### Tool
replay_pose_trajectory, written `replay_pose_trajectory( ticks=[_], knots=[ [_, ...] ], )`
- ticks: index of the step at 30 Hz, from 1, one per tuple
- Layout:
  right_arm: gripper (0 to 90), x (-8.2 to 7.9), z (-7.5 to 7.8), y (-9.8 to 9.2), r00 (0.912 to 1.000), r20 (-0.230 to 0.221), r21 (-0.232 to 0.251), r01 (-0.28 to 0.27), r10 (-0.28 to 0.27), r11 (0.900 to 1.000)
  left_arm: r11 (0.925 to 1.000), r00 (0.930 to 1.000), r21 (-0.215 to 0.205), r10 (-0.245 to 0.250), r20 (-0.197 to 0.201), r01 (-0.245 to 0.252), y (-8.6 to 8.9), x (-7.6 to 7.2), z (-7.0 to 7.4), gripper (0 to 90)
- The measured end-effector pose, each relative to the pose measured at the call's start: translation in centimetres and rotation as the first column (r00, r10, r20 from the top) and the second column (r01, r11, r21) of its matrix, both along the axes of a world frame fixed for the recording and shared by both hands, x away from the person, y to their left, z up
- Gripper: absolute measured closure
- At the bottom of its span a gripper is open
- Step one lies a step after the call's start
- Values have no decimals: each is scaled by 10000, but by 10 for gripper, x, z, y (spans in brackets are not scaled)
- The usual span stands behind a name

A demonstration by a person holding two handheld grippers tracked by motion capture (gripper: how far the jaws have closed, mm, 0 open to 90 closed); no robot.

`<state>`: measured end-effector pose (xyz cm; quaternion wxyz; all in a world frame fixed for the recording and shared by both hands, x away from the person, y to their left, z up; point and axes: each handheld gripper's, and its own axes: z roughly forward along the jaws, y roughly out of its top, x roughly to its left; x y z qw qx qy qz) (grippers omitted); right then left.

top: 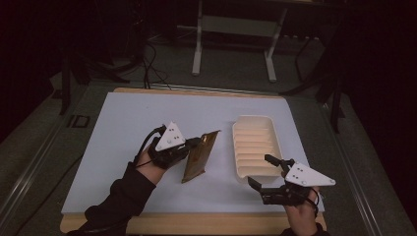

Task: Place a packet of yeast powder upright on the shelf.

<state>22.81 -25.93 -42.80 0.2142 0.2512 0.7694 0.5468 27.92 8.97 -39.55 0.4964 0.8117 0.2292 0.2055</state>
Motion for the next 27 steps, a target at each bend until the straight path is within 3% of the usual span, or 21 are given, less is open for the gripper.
replay_pose_trajectory(
  ticks=[5, 6, 11, 12, 13, 17, 18, 23, 27],
  knots=[
    [116, 4, 6, -2, 9998, -118, -304, 146, -149, 9994, 9997, 9996, -115, -200, 183, 202, 2, -4, 4, 900],
    [128, 7, 11, -5, 9995, -299, -198, 58, -64, 9998, 9982, 9984, -364, -476, 300, 486, 3, -6, 8, 900],
    [102, 11, 17, -5, 9968, -548, 22, -585, 585, 9983, 9950, 9950, -514, -822, 562, 851, 1, -11, 16, 900],
    [102, 13, 20, -1, 9976, -568, 141, -399, 406, 9991, 9938, 9934, -563, -917, 692, 957, 0, -14, 20, 900],
    [98, 14, 21, 0, 9957, -620, 199, -673, 684, 9975, 9923, 9917, -634, -1014, 789, 1065, -1, -15, 22, 900],
    [100, 18, 24, 5, 9933, -654, 107, -952, 957, 9954, 9844, 9856, -978, -1364, 998, 1461, -1, -20, 28, 900],
    [134, 22, 26, 8, 9914, -713, 118, -1094, 1099, 9939, 9791, 9831, -1231, -1491, 1061, 1618, 0, -22, 31, 900],
    [132, 30, 34, 14, 9855, -850, 237, -1456, 1471, 9891, 9752, 9790, -1274, -1663, 1183, 1810, -1, -26, 36, 900],
    [137, 38, 43, 25, 9778, -918, 273, -1866, 1884, 9821, 9680, 9706, -1343, -1928, 1440, 2122, -5, -36, 43, 900]
  ],
)
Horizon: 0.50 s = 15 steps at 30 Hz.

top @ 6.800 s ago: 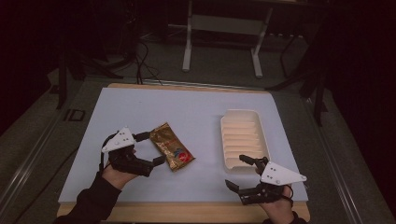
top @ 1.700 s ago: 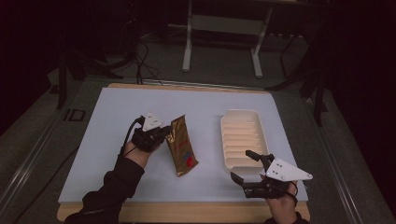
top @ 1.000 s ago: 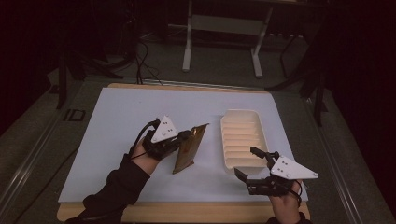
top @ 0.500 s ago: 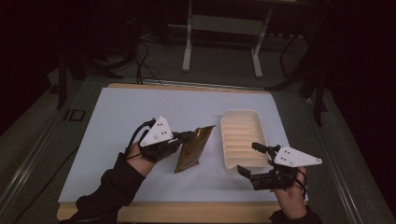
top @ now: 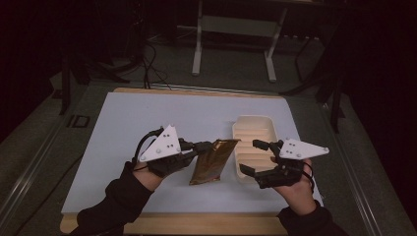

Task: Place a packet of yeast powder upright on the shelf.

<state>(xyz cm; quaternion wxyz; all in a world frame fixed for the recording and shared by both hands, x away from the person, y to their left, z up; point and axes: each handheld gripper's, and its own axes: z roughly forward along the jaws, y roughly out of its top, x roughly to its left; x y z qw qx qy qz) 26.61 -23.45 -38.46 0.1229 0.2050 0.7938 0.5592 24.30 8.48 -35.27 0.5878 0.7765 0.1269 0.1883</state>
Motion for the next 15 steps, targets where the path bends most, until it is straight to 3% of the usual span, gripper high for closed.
replay_pose_trajectory(
  ticks=[2, 9, 15],
  knots=[
    [137, 2, 1, 2, 10000, -15, 14, -30, 30, 10000, 10000, 10000, 0, 0, 0, 0, 0, 0, 0, 900],
    [175, 8, 4, 19, 9949, -182, 155, -988, 991, 9950, 9995, 9995, -123, -291, 99, 292, -8, -9, 0, 900],
    [273, 6, 5, 25, 9877, -155, 110, -1551, 1553, 9878, 9993, 9993, -85, -376, 71, 376, -16, -10, -3, 900]
  ],
)
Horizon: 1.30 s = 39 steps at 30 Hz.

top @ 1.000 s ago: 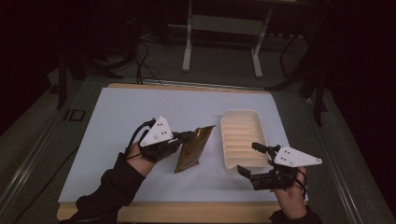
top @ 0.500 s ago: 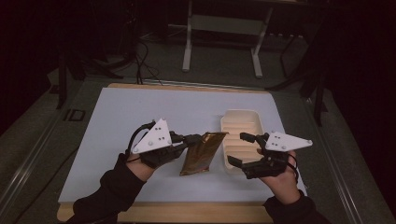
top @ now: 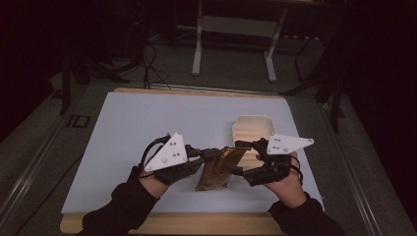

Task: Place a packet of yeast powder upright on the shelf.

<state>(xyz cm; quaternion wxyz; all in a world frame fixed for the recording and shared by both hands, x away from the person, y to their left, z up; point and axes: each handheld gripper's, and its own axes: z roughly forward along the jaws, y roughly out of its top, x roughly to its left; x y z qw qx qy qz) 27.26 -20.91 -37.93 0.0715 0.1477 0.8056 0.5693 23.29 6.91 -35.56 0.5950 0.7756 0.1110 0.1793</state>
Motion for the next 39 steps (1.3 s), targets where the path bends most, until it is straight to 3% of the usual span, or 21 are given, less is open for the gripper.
replay_pose_trajectory(
  ticks=[4, 6, 11, 12, 16, 18, 23, 26, 27, 28, 33, 36, 39],
  knots=[
    [370, -1, 1, 0, 9996, 16, -75, -274, 274, 9996, 10000, 10000, -14, -48, 8, 48, -3, 0, -1, 900],
    [460, -1, 3, -1, 9982, 17, -130, -604, 604, 9981, 9999, 9999, -90, -70, -102, 69, -6, 1, -3, 900],
    [499, 0, 4, -1, 9964, -76, -246, -843, 842, 9961, 9999, 10000, -164, -22, -64, 21, -7, 3, -4, 900],
    [572, 1, 4, -1, 9934, -327, -363, -1109, 1097, 9932, 9997, 9999, -256, -49, -135, 45, -9, 3, -4, 900],
    [732, 2, 6, 1, 9888, -328, -768, -1476, 1455, 9861, 9999, 9999, -169, -16, -160, 13, -9, 3, -5, 900],
    [768, 2, 8, 2, 9839, -421, -879, -1771, 1740, 9803, 9998, 9997, -183, -58, -222, 54, -8, 5, -5, 900],
    [786, 4, 10, 4, 9804, -475, -1114, -1953, 1911, 9744, 9998, 9991, -180, -71, -420, 63, -5, 7, -6, 898],
    [788, 6, 11, 5, 9789, -545, -1139, -2020, 1969, 9727, 9999, 9992, -129, -30, -388, 25, -4, 7, -5, 890],
    [788, 7, 11, 5, 9782, -564, -1158, -2052, 1998, 9719, 9999, 9998, -99, 52, -200, -54, -4, 7, -5, 884],
    [789, 7, 12, 6, 9779, -557, -1187, -2068, 2015, 9711, 9998, 9999, -150, 111, -115, -113, -3, 6, -5, 867],
    [791, 9, 19, 5, 9789, -272, -1361, -2044, 2026, 9694, 9969, 9977, -782, 30, -670, -82, 9, 12, -5, 715],
    [791, 11, 22, 3, 9804, -139, -1403, -1966, 1967, 9704, 9946, 9972, -874, 515, -548, -562, 15, 15, -9, 625],
    [791, 14, 24, 0, 9815, 13, -1429, -1893, 1915, 9715, 9947, 9956, -773, 629, -700, -682, 19, 17, -10, 550]
  ],
)
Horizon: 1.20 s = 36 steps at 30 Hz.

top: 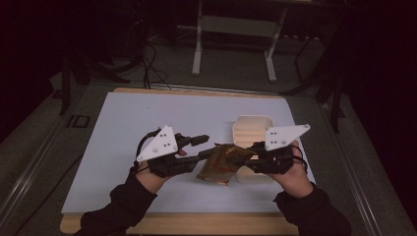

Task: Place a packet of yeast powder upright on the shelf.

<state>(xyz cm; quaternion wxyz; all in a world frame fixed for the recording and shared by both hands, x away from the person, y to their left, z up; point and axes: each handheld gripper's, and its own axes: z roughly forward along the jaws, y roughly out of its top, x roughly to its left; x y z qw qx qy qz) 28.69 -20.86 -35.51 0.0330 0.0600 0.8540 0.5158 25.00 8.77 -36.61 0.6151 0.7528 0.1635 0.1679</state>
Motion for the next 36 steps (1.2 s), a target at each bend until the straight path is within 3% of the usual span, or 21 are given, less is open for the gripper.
replay_pose_trajectory(
  ticks=[4, 6, 7, 8, 9, 13, 16, 18, 20, 28, 36],
  knots=[
    [791, 5, 3, -4, 9999, 165, 30, 29, -29, 10000, 9976, 9961, -160, 666, -573, -676, 7, 2, -6, 398],
    [791, 9, 5, -6, 9998, 198, 7, 27, -27, 10000, 9931, 9902, 68, 1173, -759, -1171, 7, 3, -9, 249],
    [790, 13, 8, -9, 9995, 319, -3, 52, -52, 10000, 9920, 9876, 23, 1262, -931, -1266, 9, 5, -11, 115],
    [790, 13, 8, -9, 9995, 319, -3, 52, -52, 10000, 9912, 9859, 99, 1324, -1019, -1321, 11, 6, -13, 115],
    [790, 17, 11, -12, 9983, 574, 6, 86, -86, 10000, 9902, 9839, 168, 1399, -1111, -1389, 12, 7, -15, 10],
    [788, 22, 15, -17, 9940, 1067, 19, 235, -235, 9997, 9918, 9786, -9, 1262, -1624, -1280, 20, 9, -23, 6],
    [787, 29, 20, -25, 9910, 1275, 130, 400, -413, 9991, 9960, 9795, -150, 835, -1834, -877, 25, 10, -32, 6],
    [787, 34, 23, -31, 9887, 1399, 187, 512, -533, 9985, 9965, 9888, -141, 799, -1262, -823, 28, 9, -38, 7],
    [787, 40, 24, -37, 9859, 1576, 242, 523, -555, 9983, 9965, 9925, 58, 836, -887, -834, 29, 9, -43, 7],
    [787, 61, 20, -63, 9706, 2143, 111, 1095, -1093, 9939, 9952, 9887, 68, 975, -1142, -974, 40, 13, -64, 7],
    [787, 81, 7, -83, 9717, 2019, -365, 1325, -1226, 9905, 9952, 9856, 154, 982, -1374, -970, 48, 14, -78, 8]
  ],
)
